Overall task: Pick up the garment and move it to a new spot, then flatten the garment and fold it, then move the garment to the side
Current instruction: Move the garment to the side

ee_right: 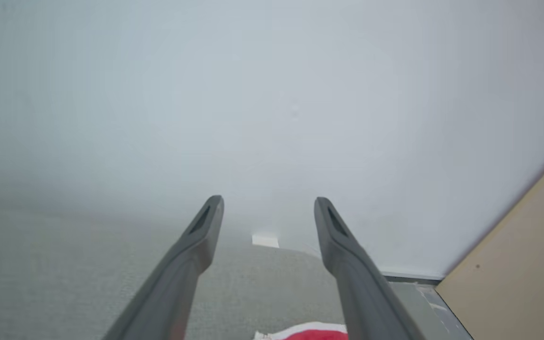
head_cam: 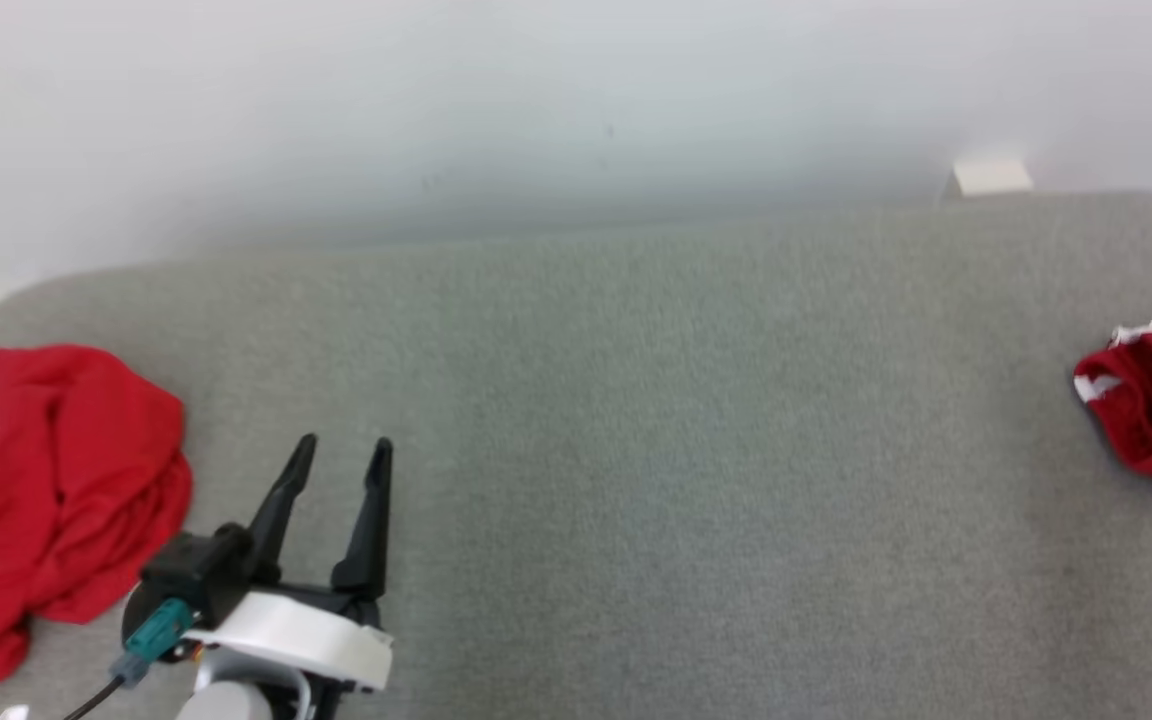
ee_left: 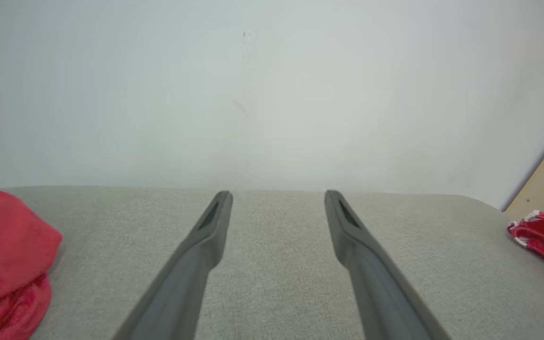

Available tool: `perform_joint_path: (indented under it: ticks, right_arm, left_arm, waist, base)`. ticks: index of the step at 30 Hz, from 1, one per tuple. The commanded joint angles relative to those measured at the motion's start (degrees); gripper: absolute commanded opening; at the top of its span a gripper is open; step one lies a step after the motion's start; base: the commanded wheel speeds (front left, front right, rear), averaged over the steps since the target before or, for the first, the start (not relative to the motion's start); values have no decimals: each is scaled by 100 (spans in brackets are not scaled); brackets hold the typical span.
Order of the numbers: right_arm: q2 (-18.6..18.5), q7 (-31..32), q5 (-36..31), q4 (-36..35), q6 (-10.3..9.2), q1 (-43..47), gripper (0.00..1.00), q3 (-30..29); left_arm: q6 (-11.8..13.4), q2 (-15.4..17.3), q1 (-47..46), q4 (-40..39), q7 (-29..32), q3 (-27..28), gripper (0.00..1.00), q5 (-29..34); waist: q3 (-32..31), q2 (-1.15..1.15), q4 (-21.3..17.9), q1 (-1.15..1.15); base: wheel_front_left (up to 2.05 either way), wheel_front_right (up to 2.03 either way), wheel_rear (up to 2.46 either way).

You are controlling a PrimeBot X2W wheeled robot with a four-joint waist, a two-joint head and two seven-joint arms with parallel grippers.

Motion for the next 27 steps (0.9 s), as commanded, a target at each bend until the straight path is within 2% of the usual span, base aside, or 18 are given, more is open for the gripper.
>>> perform_joint_path:
  ticks: [1, 6, 9, 11, 19, 27]
  right_arm:
    - [41, -32, 117, -203, -14, 203, 100, 73]
    - [145, -45, 707, -1376, -14, 1055, 100, 276]
    - [171, -57, 871, -2057, -14, 1734, 100, 75]
    - [347, -59, 924, -2502, -14, 2261, 100, -56]
    - [986, -75, 749, -4165, -14, 4094, 100, -674]
    - [1476, -80, 566, -5002, -14, 5157, 100, -932]
  left_arm:
    - [14, 34, 99, -7, 1, 71, 100, 53]
    - [12, -4, 280, 8, 1, 329, 100, 109]
    - [11, -47, 379, 51, 1, 437, 100, 130]
    - [10, -61, 449, 97, 2, 471, 100, 171]
    - [9, -161, 713, 241, 1, 463, 100, 200]
    - [7, -295, 1079, 179, 1, 649, 100, 176]
  waist:
    - [-325, 0, 108, 0]
    - [-607, 0, 203, 0]
    - [-754, 0, 268, 0]
    - [-804, 0, 289, 0]
    - [-917, 0, 371, 0]
    - [-964, 0, 277, 0]
  base:
    - [0, 0, 0]
    - [0, 0, 0]
    - [0, 0, 0]
    - [0, 0, 0]
    - [0, 0, 0]
    - [0, 0, 0]
